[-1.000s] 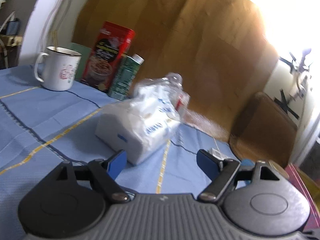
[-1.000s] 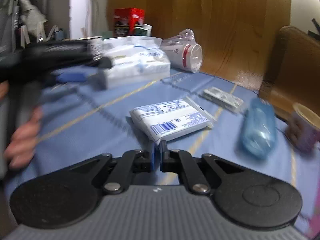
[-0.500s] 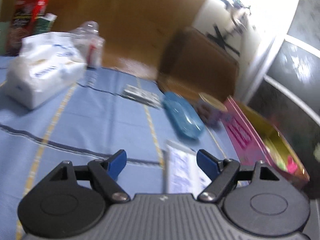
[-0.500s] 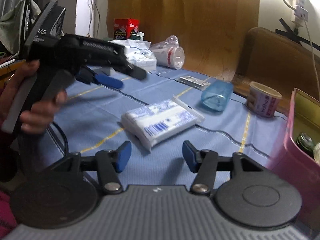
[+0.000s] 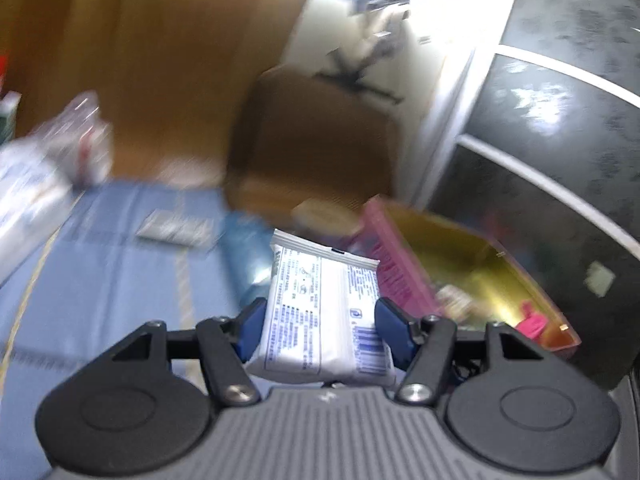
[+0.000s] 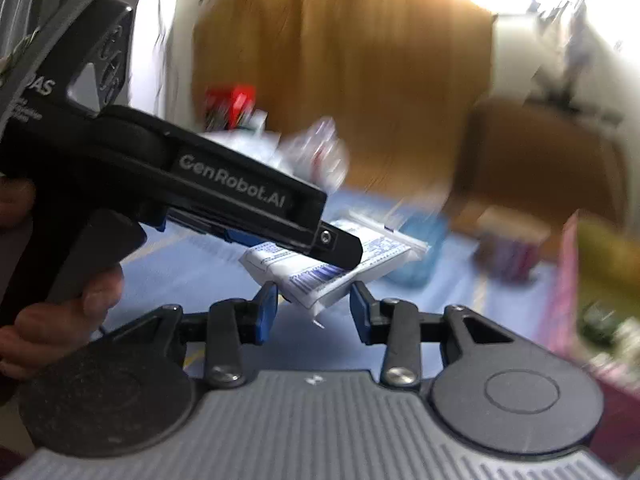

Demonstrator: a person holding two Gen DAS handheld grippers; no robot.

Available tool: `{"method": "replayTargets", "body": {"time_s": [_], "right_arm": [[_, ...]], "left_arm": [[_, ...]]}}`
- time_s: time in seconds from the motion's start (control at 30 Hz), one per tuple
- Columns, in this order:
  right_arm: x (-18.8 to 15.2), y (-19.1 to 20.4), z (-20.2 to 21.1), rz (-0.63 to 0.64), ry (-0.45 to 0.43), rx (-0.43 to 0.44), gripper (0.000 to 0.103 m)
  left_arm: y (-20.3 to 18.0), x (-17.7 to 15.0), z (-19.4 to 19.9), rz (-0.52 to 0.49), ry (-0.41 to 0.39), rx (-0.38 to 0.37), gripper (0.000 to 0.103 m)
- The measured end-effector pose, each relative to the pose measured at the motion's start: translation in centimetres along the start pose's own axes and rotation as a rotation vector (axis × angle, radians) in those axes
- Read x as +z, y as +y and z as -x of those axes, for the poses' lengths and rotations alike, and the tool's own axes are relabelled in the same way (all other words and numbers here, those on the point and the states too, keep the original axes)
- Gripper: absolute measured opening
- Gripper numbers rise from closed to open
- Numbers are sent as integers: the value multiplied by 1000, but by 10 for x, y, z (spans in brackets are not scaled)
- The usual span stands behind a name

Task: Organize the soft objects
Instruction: 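Carry the white packet into the pink tin and open the right gripper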

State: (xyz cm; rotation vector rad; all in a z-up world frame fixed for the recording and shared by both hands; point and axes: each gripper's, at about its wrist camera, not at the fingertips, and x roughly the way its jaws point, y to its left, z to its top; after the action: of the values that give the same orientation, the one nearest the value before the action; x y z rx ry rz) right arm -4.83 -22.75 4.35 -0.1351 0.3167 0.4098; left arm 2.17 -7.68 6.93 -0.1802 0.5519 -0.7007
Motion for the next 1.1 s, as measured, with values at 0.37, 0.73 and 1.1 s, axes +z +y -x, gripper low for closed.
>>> {"method": "replayTargets", "body": {"time_s": [0.37,0.73,1.1], "right_arm": [[-12,-85,55,-134,-78,-334,42],[-41,-160,61,-266,-10,-603,43],[-53,-164,78,-301,-69,-676,44]], "left_arm": [[-117,20,-97,-176,102,-203,60],[-187,11,-170,-268,201,-197,69],[-152,12,-128,-234,112,-186,73]]}}
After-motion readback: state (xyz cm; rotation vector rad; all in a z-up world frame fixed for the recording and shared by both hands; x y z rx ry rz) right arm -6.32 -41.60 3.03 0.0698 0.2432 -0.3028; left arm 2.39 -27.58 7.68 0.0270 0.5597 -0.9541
